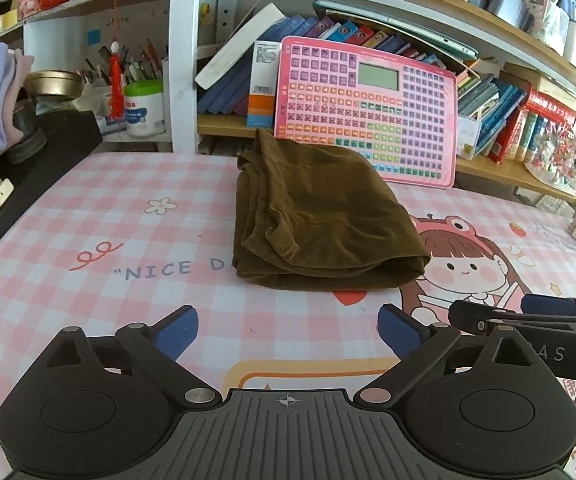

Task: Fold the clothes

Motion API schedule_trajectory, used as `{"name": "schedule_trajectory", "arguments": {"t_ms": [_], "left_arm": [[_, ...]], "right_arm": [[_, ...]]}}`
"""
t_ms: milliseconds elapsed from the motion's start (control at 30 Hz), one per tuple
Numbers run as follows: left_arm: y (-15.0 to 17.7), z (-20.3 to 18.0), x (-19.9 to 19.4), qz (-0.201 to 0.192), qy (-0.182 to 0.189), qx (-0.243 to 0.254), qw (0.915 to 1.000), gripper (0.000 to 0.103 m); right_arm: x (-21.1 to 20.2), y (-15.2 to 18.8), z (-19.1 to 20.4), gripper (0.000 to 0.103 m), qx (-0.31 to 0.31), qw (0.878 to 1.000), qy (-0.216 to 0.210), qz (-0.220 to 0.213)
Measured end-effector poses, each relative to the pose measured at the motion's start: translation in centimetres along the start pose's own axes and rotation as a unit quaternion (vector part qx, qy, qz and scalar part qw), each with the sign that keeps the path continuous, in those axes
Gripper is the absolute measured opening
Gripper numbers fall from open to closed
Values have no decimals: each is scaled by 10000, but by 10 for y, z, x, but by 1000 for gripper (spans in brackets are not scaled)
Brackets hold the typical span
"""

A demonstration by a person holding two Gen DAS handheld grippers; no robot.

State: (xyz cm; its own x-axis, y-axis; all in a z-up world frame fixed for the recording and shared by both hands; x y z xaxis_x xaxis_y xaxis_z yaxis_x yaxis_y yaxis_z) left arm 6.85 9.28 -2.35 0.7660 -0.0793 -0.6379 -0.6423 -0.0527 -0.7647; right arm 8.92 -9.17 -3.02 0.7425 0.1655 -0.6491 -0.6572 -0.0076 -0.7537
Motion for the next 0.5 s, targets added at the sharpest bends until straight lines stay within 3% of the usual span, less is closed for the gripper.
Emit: {"name": "schedule_trajectory", "arguments": {"t_ms": [500], "left_arm": [[5, 1, 5, 118, 17, 57, 9999, 99]], "right_arm": [[0, 4, 2, 97, -54, 9997, 227, 57]]}}
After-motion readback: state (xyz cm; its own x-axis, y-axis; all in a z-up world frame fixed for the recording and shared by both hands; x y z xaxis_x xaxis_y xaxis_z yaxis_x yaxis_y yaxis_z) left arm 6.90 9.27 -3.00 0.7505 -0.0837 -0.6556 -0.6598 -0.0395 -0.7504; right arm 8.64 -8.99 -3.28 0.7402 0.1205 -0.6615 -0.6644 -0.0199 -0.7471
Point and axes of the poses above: each gripper's, at about its wrist camera, not at the fingertips, and x roughly the way its jaws point, z to its left, y to its underside, the point moved 1 cm from there along x, roughly the way its jaws point
